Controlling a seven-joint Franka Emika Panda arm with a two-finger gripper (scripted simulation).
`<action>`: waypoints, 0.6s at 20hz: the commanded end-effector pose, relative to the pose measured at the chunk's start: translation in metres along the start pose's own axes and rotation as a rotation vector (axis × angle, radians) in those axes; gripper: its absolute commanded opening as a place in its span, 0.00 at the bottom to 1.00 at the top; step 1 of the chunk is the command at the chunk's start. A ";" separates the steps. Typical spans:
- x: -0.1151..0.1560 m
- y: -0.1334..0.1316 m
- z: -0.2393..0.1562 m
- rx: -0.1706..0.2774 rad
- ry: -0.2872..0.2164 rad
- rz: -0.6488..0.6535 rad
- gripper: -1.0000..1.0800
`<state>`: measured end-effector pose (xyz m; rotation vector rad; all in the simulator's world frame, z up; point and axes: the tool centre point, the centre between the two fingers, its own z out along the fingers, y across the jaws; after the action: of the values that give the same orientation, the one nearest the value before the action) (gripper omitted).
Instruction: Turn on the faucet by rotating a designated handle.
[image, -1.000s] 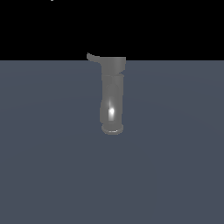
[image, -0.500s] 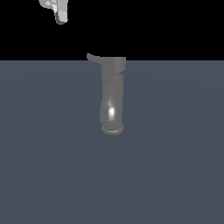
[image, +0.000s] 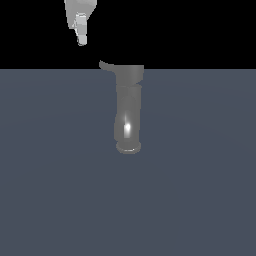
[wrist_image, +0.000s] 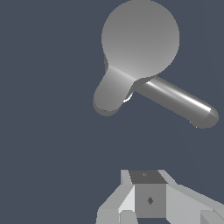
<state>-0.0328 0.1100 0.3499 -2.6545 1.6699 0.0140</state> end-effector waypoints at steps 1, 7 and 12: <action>0.008 -0.011 0.007 0.001 0.001 0.059 0.00; 0.031 -0.034 0.023 0.002 0.004 0.203 0.00; 0.052 -0.051 0.035 0.002 0.008 0.316 0.00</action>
<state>0.0281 0.0911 0.3200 -2.3978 2.0228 0.0028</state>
